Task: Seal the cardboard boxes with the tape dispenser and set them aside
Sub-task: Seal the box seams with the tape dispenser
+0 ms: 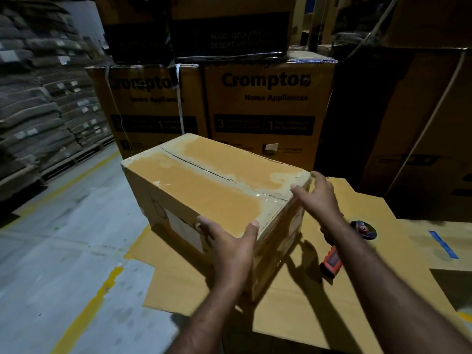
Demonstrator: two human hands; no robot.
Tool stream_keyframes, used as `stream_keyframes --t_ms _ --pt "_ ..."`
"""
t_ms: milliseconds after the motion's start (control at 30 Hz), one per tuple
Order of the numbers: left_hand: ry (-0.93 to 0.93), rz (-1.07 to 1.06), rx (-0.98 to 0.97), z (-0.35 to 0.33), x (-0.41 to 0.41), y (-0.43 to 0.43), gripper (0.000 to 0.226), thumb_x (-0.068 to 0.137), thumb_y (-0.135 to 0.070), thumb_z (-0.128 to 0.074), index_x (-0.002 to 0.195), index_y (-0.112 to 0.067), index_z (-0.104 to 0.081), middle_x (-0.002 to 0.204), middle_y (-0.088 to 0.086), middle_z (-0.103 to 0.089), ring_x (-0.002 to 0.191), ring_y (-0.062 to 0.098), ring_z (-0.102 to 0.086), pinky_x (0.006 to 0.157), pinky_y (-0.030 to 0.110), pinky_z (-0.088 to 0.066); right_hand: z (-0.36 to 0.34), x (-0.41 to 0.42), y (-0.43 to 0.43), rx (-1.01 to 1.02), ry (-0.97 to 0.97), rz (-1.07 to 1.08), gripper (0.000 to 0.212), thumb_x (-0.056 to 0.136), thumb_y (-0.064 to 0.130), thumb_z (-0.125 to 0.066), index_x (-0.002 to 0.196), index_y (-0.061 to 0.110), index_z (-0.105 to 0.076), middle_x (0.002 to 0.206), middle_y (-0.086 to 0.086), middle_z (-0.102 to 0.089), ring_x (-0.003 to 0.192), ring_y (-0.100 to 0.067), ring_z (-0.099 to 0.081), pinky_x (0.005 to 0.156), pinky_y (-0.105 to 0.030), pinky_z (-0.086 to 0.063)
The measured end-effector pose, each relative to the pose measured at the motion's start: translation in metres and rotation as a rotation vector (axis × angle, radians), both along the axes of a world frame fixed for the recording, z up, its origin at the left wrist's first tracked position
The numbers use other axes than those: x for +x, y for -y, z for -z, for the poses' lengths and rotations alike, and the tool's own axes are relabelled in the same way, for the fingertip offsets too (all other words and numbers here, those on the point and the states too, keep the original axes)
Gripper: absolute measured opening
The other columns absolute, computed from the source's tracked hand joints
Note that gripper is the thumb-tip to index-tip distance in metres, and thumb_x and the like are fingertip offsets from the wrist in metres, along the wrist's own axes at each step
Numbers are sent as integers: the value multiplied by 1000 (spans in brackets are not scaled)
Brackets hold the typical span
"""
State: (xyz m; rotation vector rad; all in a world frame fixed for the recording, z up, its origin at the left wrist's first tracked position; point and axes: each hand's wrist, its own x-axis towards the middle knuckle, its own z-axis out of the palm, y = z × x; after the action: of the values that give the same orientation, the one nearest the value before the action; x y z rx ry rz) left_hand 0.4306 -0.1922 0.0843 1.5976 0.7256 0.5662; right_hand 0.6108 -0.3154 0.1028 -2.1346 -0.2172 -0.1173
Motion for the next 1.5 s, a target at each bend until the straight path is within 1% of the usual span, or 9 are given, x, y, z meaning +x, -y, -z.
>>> stream_keyframes --t_ms 167,300,600,767,867,1033,1133,1333,1500 --pt "22 -17 -32 2 -10 20 114 93 -46 -68 157 -25 25 169 -7 15 153 10 4 114 23 -6 3 53 -6 198 -238 -175 90 89 43 -72 158 26 -17 157 -13 -29 123 -33 -48 84 -38 -42" --pt "79 -104 -24 5 -7 36 113 93 -47 -68 158 -26 22 170 -3 8 156 17 -2 123 30 -15 9 57 -15 322 -241 -143 64 89 33 -73 143 11 -45 119 -7 -56 88 -14 -53 63 -28 -36" --pt "130 -561 51 -37 -21 -30 63 104 -27 -54 159 -9 -29 163 8 -33 149 23 -33 113 24 -28 7 27 -42 419 -211 -268 64 71 50 -80 106 0 -64 86 -10 -64 71 -23 -66 49 -28 -48" --pt "212 -649 53 -71 -39 -72 49 97 -17 -56 146 -12 -54 146 5 -58 110 6 -61 75 18 -38 -16 -7 -57 495 -133 -276 70 69 53 -80 110 -1 -62 100 -20 -68 82 -33 -71 50 -31 -53" --pt "345 -661 27 -83 -52 -83 41 91 -11 -59 131 -13 -69 121 1 -71 69 -18 -57 58 4 -38 -39 -34 -55 500 -63 -230 65 69 54 -79 107 4 -62 100 -16 -68 83 -29 -72 52 -37 -59" --pt "484 -645 -29 -108 -69 -93 50 70 -21 -59 116 -18 -77 103 -2 -75 97 18 -71 81 36 -57 -71 -72 -37 471 141 -136 53 79 50 -76 102 5 -61 94 -11 -66 79 -21 -69 49 -30 -56" --pt "543 -570 -31 -121 -68 -92 48 71 -17 -60 116 -16 -77 94 -6 -74 85 12 -70 68 28 -53 -87 -92 -23 503 228 -92 63 71 61 -72 95 4 -63 87 -14 -68 74 -26 -69 49 -38 -55" --pt "609 -394 -16 -141 -52 -83 40 86 -5 -58 121 -13 -74 99 -1 -73 70 -3 -65 51 13 -46 -124 -126 8 587 279 83 36 86 28 -77 106 8 -54 88 -1 -60 79 -23 -66 59 -37 -56" --pt "596 -209 -51 -152 -40 -63 39 91 -4 -56 125 -16 -72 95 -8 -71 65 -3 -67 54 25 -56 -146 -154 36 582 321 269 37 86 25 -76 109 12 -49 93 1 -58 80 -15 -65 66 -45 -59"
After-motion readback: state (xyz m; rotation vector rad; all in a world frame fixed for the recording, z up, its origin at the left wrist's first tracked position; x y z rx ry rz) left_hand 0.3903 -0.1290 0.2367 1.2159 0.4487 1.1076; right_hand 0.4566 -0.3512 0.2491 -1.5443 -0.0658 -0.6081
